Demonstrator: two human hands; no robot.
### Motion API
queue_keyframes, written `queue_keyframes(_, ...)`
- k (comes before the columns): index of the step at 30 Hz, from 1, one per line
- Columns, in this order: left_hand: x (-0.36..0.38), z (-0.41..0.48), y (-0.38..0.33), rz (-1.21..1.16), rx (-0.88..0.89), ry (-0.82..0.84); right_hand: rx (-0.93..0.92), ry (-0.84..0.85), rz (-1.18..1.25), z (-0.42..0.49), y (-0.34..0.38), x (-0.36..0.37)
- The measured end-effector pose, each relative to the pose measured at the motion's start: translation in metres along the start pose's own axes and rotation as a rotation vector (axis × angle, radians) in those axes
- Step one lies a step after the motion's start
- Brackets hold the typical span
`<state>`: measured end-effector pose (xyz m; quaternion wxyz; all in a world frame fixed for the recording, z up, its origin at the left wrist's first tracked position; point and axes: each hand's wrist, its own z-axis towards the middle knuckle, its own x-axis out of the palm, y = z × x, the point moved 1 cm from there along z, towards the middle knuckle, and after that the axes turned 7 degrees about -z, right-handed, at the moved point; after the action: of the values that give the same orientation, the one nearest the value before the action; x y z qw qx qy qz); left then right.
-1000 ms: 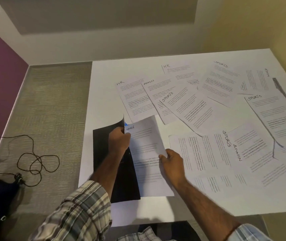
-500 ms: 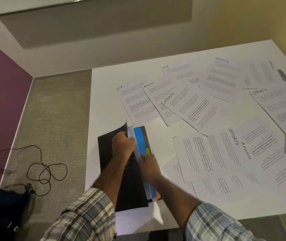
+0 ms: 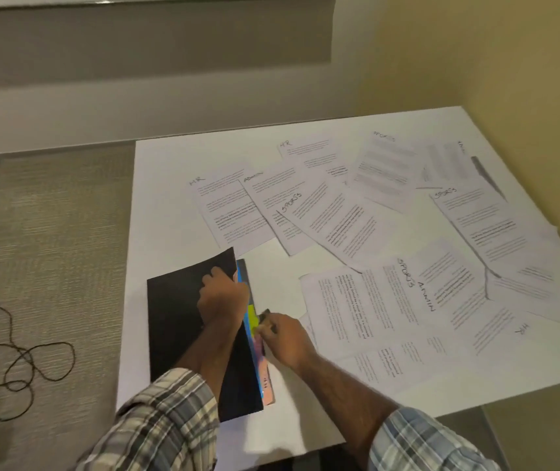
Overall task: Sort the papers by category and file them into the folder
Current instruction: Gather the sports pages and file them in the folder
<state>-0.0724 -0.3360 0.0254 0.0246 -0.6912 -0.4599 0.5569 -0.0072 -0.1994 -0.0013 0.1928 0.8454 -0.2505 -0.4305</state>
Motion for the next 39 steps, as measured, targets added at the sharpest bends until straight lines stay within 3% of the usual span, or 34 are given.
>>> queue_keyframes(6, 0.031, -0.019, -0.016, 0.245, 0.210, -0.038, 0.081, -0.223, -0.258, -0.020, -0.065, -0.058)
queue_keyframes(10, 0.041, -0.037, -0.038, 0.301, 0.419, 0.110, 0.207, -0.393, -0.452, -0.034, -0.095, -0.091)
queue_keyframes(14, 0.054, -0.051, -0.057, 0.261, 0.515, 0.195, 0.266, -0.348, -0.507, -0.043, -0.117, -0.128)
queue_keyframes(19, 0.072, -0.060, -0.079, 0.189, 0.557, 0.180, 0.300, -0.411, -0.517, -0.046, -0.141, -0.173)
queue_keyframes(28, 0.141, -0.083, -0.143, 0.240, 0.535, 0.114, 0.233, -0.390, -0.484, -0.020, -0.219, -0.257)
queue_keyframes(31, 0.179, -0.096, -0.169, 0.223, 0.449, 0.121, 0.214, -0.351, -0.482, -0.004, -0.253, -0.290)
queue_keyframes(36, 0.225, -0.104, -0.196, 0.149, 0.160, 0.146, 0.146, -0.329, -0.457, 0.018, -0.309, -0.328)
queue_keyframes(39, 0.237, -0.106, -0.210, 0.186, 0.144, 0.129, 0.129, -0.272, -0.485, 0.018, -0.343, -0.335)
